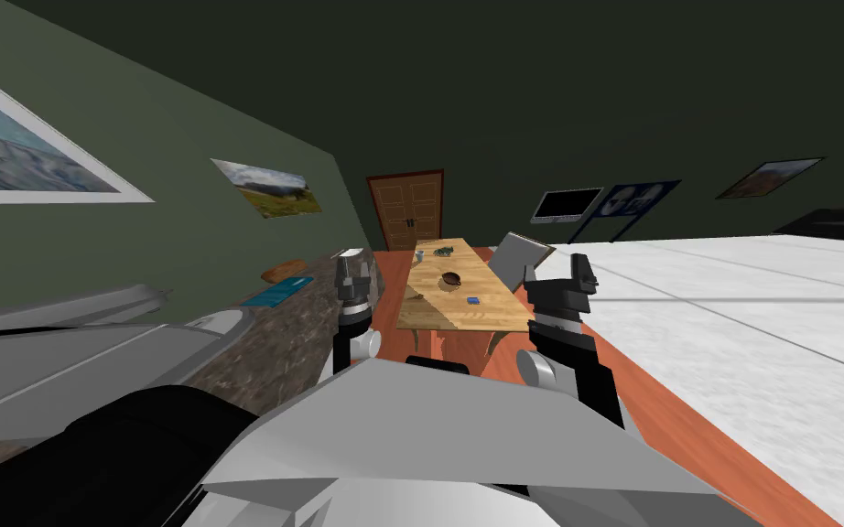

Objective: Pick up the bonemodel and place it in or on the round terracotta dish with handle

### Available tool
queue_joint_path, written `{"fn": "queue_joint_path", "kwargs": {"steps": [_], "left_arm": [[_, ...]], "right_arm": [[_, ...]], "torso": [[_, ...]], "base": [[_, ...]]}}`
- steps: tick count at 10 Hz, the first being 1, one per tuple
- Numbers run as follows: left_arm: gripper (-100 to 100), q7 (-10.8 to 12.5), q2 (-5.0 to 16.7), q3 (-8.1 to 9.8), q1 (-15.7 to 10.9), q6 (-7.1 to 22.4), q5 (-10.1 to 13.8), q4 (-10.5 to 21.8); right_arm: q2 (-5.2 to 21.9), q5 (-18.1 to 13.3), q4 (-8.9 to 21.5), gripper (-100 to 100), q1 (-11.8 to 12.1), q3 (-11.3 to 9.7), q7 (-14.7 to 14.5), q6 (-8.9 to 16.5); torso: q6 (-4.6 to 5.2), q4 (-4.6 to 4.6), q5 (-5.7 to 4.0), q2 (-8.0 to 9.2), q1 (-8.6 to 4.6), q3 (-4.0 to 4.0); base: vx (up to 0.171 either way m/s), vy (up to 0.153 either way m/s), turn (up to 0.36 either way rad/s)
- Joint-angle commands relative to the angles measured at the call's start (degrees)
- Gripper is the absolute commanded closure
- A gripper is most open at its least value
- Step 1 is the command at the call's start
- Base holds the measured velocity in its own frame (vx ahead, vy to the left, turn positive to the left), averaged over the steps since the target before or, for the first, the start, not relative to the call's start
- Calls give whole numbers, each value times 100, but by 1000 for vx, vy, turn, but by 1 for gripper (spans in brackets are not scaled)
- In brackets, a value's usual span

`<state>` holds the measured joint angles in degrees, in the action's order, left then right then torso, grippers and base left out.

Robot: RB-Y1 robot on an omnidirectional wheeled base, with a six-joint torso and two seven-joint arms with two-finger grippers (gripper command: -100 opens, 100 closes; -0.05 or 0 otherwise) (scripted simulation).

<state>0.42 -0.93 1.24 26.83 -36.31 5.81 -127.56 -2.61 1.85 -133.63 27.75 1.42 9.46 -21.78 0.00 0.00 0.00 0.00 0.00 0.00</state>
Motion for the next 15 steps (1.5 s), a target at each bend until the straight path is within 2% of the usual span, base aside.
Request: {"fn": "queue_joint_path", "kwargs": {"steps": [1,5,6,8,9,11,12,14,15], "left_arm": [[-100,8,204,31,16,108,40,43],[-100,41,752,223,115,687,262,254],[-100,41,752,223,115,720,262,254],[-100,57,978,367,193,1096,427,401],[-100,57,978,367,193,1183,427,401],[-100,73,1174,532,283,1586,619,571],[-100,73,1174,532,283,1723,619,571],[-100,94,1351,718,382,2158,832,759],[-100,94,1351,718,382,2315,832,759]], "right_arm": [[0,0,0,0,0,0,0,0],[0,0,0,0,-1,0,0,0],[0,0,0,0,-1,0,0,0],[0,0,0,0,-1,0,0,0],[0,0,0,0,-1,0,0,0],[0,0,0,0,-1,0,0,0],[0,0,0,0,-1,0,0,0],[0,0,0,0,-1,0,0,0],[0,0,0,0,-1,0,0,0]], "torso": [[0,0,0,0,0,0],[1,2,3,13,15,7],[2,3,3,17,15,9],[2,3,2,11,9,6],[2,3,3,14,12,8],[2,4,3,16,14,9],[2,5,3,25,17,14],[2,4,3,16,14,9],[2,5,3,24,15,14]], "base": [[-9,4,-74],[-31,25,-190],[-34,21,-84],[-34,20,-242],[-41,28,-106],[-60,29,-268],[-54,28,-141],[-57,21,-334],[-54,35,-115]]}}
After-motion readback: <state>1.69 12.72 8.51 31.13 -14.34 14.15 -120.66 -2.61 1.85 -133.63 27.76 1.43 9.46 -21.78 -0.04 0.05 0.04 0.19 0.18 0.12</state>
